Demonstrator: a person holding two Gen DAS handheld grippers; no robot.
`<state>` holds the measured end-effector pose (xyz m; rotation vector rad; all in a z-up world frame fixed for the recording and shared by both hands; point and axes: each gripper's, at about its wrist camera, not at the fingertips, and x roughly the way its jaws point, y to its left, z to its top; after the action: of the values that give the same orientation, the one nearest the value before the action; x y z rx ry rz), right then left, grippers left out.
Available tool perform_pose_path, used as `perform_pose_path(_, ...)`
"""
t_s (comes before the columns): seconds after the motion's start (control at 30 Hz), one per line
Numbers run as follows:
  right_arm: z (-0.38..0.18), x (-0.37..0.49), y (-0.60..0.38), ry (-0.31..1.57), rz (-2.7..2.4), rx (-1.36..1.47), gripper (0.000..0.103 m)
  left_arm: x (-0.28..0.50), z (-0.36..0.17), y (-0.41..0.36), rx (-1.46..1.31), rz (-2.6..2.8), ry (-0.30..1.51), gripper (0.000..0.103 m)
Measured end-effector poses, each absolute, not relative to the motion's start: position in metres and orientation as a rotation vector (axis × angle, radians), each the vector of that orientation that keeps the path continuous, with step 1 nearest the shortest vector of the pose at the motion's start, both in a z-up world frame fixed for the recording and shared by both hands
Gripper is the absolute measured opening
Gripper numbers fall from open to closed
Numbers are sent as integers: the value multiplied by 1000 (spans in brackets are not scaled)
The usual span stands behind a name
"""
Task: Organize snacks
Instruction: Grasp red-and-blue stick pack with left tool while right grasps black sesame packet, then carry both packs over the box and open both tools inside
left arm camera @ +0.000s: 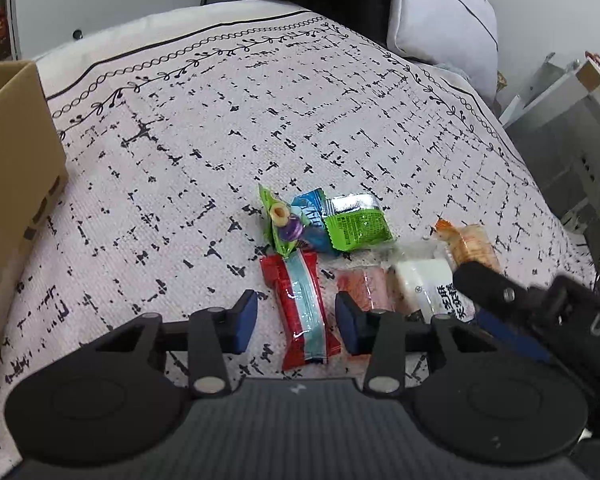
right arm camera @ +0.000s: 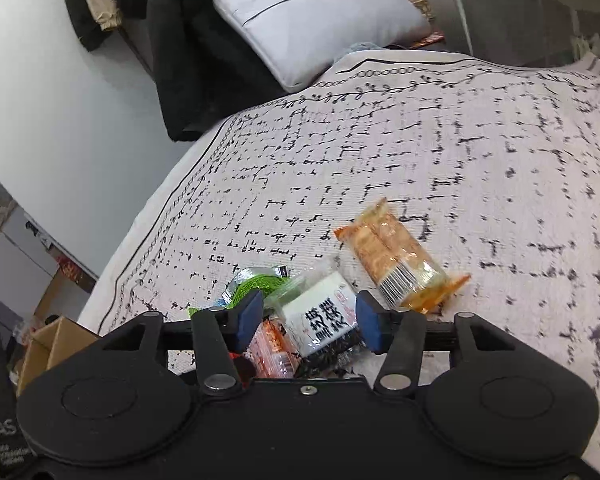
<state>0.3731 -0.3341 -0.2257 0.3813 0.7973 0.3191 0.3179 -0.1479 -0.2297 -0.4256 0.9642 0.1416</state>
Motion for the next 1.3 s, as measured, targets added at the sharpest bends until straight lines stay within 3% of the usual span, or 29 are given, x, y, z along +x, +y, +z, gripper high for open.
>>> perform_pose_path(0.13, -230, 378, -321, 793, 318, 298, 63, 317, -229, -145, -403, 169, 984, 19)
perform_pose_path(0.37, -234, 368, -294, 781, 295, 78, 65, 306, -226, -134, -410, 174, 1000, 18)
perform_pose_path(0.53, -232, 364, -290, 788, 290, 43, 44, 294, -221, -123, -434, 179, 1003, 18)
perform_pose_path(0.73, -229, 357, -288, 814, 330, 55, 40, 282, -207, -114, -445, 172, 974, 18)
perform_pose_path(0.97, -224, 339, -287, 850, 354, 61, 25, 272, -193, -103, -463, 163, 952, 18)
perform_pose_path(1.07, -222, 328, -290, 870, 340, 68, 24, 268, -189, -101, -463, 156, 945, 18)
perform_pose_path(1.2, -221, 327, -292, 863, 329, 69, 29, 266, -193, -101, -465, 150, 957, 18)
perform_pose_path(1.27, -218, 329, -291, 825, 327, 59, 51, 266, -197, -101, -468, 150, 969, 18)
perform_pose_path(1.3, -218, 331, -290, 813, 327, 51, 56, 266, -198, -101, -472, 151, 973, 18)
